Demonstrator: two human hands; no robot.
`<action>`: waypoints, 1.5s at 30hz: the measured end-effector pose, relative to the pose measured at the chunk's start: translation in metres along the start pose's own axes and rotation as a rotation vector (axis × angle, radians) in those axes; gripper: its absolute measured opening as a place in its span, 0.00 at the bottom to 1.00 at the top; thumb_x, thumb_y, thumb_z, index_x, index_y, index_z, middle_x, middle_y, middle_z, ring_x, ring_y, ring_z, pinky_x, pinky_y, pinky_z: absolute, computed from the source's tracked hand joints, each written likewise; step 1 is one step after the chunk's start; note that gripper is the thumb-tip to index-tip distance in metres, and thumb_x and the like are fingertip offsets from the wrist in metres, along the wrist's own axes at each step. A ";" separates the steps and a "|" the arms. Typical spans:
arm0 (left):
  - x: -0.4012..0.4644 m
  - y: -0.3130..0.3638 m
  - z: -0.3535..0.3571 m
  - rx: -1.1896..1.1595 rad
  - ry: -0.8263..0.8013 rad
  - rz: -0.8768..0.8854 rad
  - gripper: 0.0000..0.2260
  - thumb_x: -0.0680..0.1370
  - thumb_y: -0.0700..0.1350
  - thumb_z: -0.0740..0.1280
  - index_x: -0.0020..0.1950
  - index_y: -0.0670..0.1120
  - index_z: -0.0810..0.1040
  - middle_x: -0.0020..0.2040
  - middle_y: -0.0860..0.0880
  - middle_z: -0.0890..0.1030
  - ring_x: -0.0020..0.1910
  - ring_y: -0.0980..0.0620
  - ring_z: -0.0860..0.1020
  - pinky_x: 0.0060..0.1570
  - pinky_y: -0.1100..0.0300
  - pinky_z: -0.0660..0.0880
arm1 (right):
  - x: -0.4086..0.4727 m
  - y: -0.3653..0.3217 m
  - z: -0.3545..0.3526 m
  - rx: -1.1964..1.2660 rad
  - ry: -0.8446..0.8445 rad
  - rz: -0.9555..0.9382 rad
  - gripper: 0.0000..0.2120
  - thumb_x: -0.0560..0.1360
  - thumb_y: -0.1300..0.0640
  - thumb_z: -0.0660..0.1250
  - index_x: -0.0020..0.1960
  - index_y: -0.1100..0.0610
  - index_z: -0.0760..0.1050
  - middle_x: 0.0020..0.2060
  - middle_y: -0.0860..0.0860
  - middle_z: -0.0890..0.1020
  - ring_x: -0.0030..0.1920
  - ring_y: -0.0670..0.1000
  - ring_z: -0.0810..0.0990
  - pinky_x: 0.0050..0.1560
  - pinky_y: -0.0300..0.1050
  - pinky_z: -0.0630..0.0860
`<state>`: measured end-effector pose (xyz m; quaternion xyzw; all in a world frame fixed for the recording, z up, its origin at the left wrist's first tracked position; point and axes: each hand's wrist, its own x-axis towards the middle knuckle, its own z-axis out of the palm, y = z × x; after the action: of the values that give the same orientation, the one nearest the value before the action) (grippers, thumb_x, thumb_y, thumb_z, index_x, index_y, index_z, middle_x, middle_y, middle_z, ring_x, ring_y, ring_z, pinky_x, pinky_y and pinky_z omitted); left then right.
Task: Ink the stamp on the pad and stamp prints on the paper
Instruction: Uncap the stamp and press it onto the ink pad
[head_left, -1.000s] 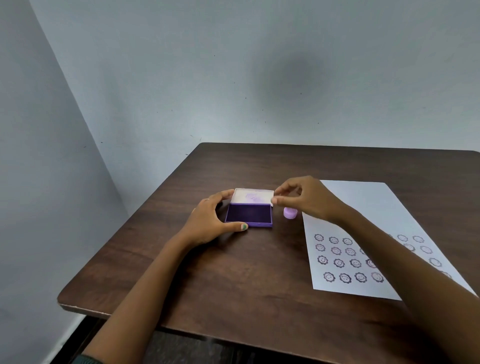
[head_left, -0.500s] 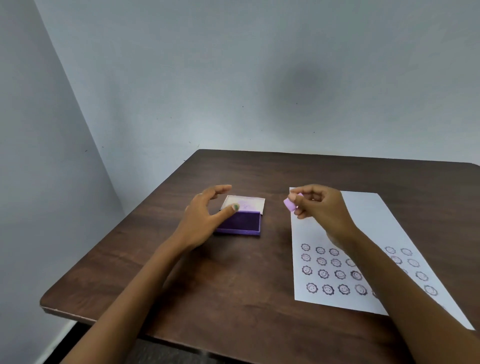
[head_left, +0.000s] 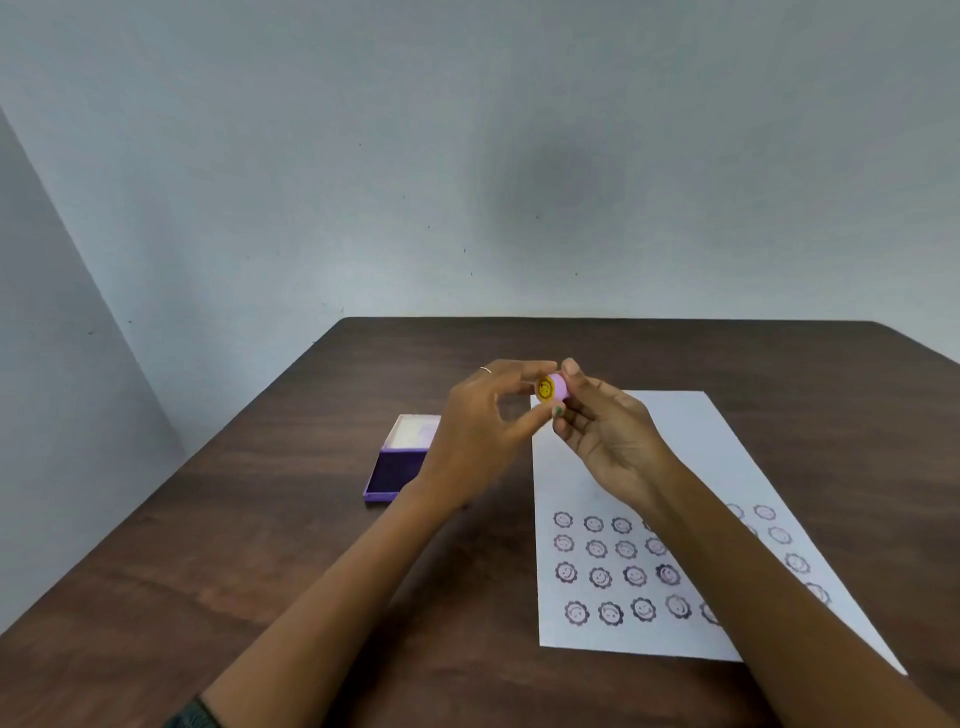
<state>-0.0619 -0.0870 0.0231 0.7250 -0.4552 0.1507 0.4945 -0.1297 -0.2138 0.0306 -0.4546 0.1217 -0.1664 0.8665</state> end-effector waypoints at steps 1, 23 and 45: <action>-0.003 0.000 0.000 0.005 0.029 -0.001 0.15 0.72 0.44 0.72 0.59 0.45 0.80 0.54 0.52 0.81 0.50 0.58 0.81 0.51 0.72 0.74 | 0.000 0.002 0.000 -0.012 -0.002 0.005 0.08 0.72 0.56 0.68 0.46 0.59 0.79 0.35 0.53 0.82 0.34 0.47 0.79 0.37 0.37 0.78; -0.003 -0.012 -0.001 0.071 -0.004 -0.193 0.12 0.73 0.48 0.71 0.55 0.47 0.83 0.53 0.51 0.84 0.47 0.61 0.81 0.68 0.56 0.68 | 0.003 0.005 -0.002 -0.171 0.186 -0.216 0.11 0.70 0.60 0.69 0.52 0.60 0.78 0.42 0.52 0.82 0.40 0.48 0.80 0.42 0.37 0.78; 0.001 -0.044 -0.076 0.231 -0.176 -0.328 0.18 0.72 0.59 0.68 0.59 0.54 0.79 0.62 0.55 0.78 0.61 0.58 0.74 0.74 0.43 0.44 | 0.006 0.013 -0.003 -0.524 0.196 -0.344 0.15 0.68 0.57 0.72 0.53 0.59 0.79 0.49 0.57 0.84 0.48 0.54 0.82 0.44 0.38 0.76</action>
<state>-0.0085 -0.0185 0.0335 0.8515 -0.3523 0.0553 0.3845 -0.1228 -0.2123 0.0179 -0.6579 0.1645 -0.3163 0.6634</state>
